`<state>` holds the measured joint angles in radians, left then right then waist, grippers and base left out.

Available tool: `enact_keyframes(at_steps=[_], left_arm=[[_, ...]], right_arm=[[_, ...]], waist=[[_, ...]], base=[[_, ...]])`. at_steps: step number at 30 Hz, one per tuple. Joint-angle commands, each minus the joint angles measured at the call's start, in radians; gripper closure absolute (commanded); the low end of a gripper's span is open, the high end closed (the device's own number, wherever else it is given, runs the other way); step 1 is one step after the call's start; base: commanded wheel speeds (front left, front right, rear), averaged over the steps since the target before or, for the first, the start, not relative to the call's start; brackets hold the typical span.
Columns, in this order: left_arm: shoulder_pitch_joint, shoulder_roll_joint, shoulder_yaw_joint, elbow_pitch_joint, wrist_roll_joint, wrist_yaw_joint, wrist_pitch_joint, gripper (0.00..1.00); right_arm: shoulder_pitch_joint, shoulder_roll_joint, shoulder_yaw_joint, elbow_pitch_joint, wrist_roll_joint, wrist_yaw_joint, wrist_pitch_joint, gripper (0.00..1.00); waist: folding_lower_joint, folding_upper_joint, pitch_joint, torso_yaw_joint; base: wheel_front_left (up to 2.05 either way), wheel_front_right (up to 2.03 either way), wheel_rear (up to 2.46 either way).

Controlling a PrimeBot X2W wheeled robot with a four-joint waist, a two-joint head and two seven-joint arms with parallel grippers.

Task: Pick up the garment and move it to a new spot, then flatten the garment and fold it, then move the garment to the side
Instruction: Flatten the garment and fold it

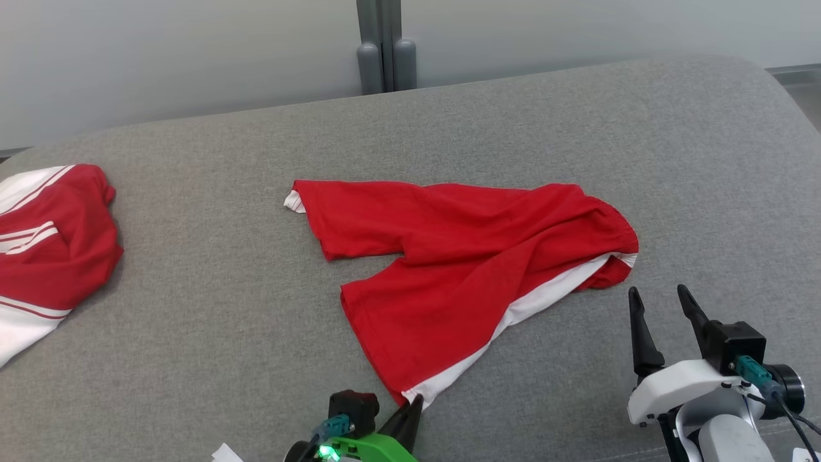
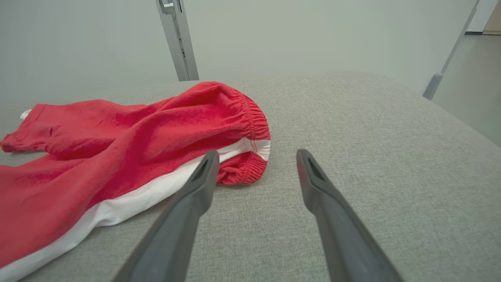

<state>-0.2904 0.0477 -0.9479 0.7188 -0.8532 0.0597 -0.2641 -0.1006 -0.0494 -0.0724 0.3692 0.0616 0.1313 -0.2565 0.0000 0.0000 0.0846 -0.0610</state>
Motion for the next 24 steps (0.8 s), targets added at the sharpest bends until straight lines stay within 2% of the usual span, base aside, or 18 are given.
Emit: enact_keyframes(at_steps=[1,9,15,21,22,23,24], left_arm=[[-0.021,0.005,0.004,-0.002,-0.005,0.009,0.001,1.0],[-0.023,0.005,0.101,-0.059,0.053,0.019,0.0,1.0],[0.003,0.005,0.161,-0.112,0.113,0.003,0.0,1.0],[0.012,0.005,0.2,-0.145,0.156,-0.005,0.0,1.0],[0.012,0.005,0.205,-0.148,0.16,-0.007,0.0,1.0],[0.013,0.005,0.212,-0.151,0.163,-0.007,0.0,1.0],[0.013,0.005,0.217,-0.154,0.166,-0.007,0.0,1.0]], right_arm=[[-0.018,-0.002,-0.009,0.012,-0.016,-0.001,0.002,0.0],[-0.115,-0.015,-0.08,0.143,-0.169,-0.001,0.016,0.0],[-0.226,-0.043,-0.105,0.289,-0.194,-0.001,0.01,0.0],[-0.324,-0.079,-0.06,0.447,-0.185,-0.001,0.007,0.0],[-0.336,-0.082,-0.051,0.469,-0.177,-0.001,0.007,0.16],[-0.349,-0.083,-0.044,0.496,-0.165,-0.001,0.011,0.38],[-0.358,-0.085,-0.035,0.515,-0.158,-0.001,0.011,0.55]], waist=[[0.0,0.0,0.004,0.008],[0.0,0.0,0.025,0.043],[0.0,0.0,0.046,0.07],[0.0,0.0,0.065,0.089],[0.0,0.0,0.066,0.09],[0.0,0.0,0.067,0.092],[0.0,0.0,0.068,0.093]], base=[[0.0,0.0,0.0],[0.0,0.0,0.0],[0.0,0.0,0.0],[0.0,0.0,0.0],[0.0,0.0,0.0],[0.0,0.0,0.0],[0.0,0.0,0.0]])
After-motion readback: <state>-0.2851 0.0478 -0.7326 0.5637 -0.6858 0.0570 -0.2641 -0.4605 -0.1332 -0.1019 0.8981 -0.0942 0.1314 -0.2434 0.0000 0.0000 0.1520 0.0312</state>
